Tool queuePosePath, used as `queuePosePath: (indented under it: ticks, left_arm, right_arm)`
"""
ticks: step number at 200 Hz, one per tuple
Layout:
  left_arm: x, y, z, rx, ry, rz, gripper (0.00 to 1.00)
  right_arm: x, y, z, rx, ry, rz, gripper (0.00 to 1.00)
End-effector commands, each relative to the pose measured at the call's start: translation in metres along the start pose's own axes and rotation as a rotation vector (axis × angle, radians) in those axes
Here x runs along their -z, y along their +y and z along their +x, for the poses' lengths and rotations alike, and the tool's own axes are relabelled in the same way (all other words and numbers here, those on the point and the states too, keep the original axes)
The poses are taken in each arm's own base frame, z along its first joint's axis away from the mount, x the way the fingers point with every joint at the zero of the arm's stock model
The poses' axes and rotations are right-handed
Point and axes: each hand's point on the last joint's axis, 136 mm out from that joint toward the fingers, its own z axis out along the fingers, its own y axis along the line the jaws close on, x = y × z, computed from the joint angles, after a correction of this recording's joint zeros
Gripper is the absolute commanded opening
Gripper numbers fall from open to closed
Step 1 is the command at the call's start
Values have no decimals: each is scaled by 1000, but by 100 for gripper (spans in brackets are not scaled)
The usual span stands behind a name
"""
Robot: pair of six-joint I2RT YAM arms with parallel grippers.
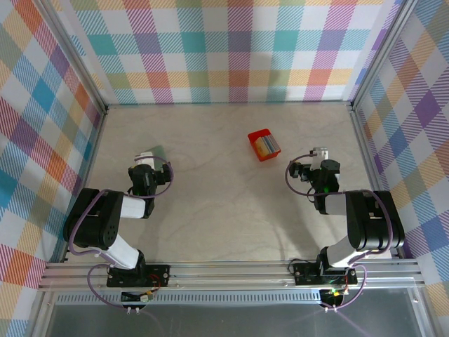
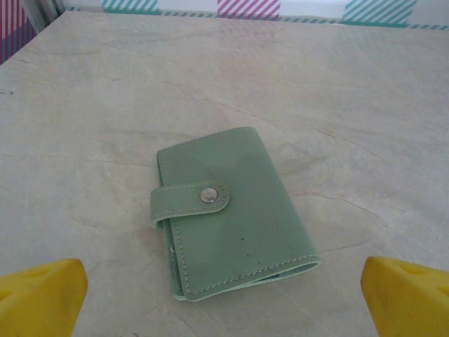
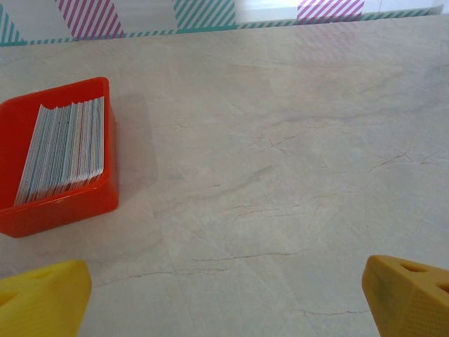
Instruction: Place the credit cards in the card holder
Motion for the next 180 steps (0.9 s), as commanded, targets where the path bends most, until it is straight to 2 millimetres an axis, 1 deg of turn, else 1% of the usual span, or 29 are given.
queuePosePath:
  ticks: [1, 19, 27, 34, 44, 48, 61, 63, 68, 72, 85, 96, 97, 98, 99, 106, 124, 139, 155, 169, 180]
  left_arm:
    - [0, 5, -5, 20, -30, -16, 100]
    - [0, 5, -5, 20, -30, -16, 100]
    - [1, 9, -7, 27, -36, -40, 100]
    - [4, 14, -12, 41, -40, -65, 100]
    - [8, 14, -18, 38, -43, -65, 100]
    - [10, 14, -22, 38, -44, -67, 100]
    - [18, 16, -36, 36, -37, -74, 100]
    - [19, 16, -40, 37, -39, -75, 100]
    - [24, 16, -49, 43, -46, -75, 100]
    - [27, 17, -55, 51, -48, -76, 100]
    - [39, 14, -77, 71, -80, -51, 100]
    - [48, 11, -92, 89, -98, -30, 100]
    - [49, 11, -94, 91, -101, -30, 100]
    - [50, 11, -95, 95, -102, -30, 100]
    - [50, 11, -96, 98, -102, -28, 100]
    - [55, 11, -104, 119, -106, -25, 100]
    - [61, 10, -117, 167, -67, -22, 100]
    - [62, 6, -122, 184, 3, -13, 100]
    - [59, 3, -127, 209, 82, -8, 100]
    - [50, 3, -124, 227, 176, -28, 100]
    - [41, 7, -120, 239, 243, -60, 100]
  right_arm:
    - [-2, 0, -5, 5, -11, -10, 99]
    - [-3, 0, -5, 5, -10, -11, 99]
    - [-2, 0, -4, 5, -9, -11, 99]
    - [-1, 0, -5, 7, -15, -8, 99]
    - [1, -3, -9, 2, -29, 13, 99]
    - [4, -4, -10, 0, -31, 17, 99]
    - [16, -3, -25, 0, -39, 25, 99]
    - [17, -3, -26, -1, -33, 25, 99]
    - [23, -3, -36, -6, -43, 29, 99]
    - [27, -3, -35, -17, -18, 31, 99]
    - [43, 2, -54, -62, -27, 12, 100]
    - [55, 12, -67, -100, -37, -37, 99]
    - [57, 14, -71, -103, -47, -44, 99]
    - [57, 14, -70, -109, -40, -48, 99]
    - [59, 15, -75, -111, -54, -53, 99]
    - [66, 23, -80, -142, -47, -92, 97]
    - [81, 43, -93, -222, -13, -191, 92]
    - [91, 62, -100, -246, 24, -286, 87]
    - [98, 86, -106, -237, 66, -403, 81]
    - [102, 108, -106, -211, 116, -493, 74]
    - [101, 121, -103, -189, 158, -532, 72]
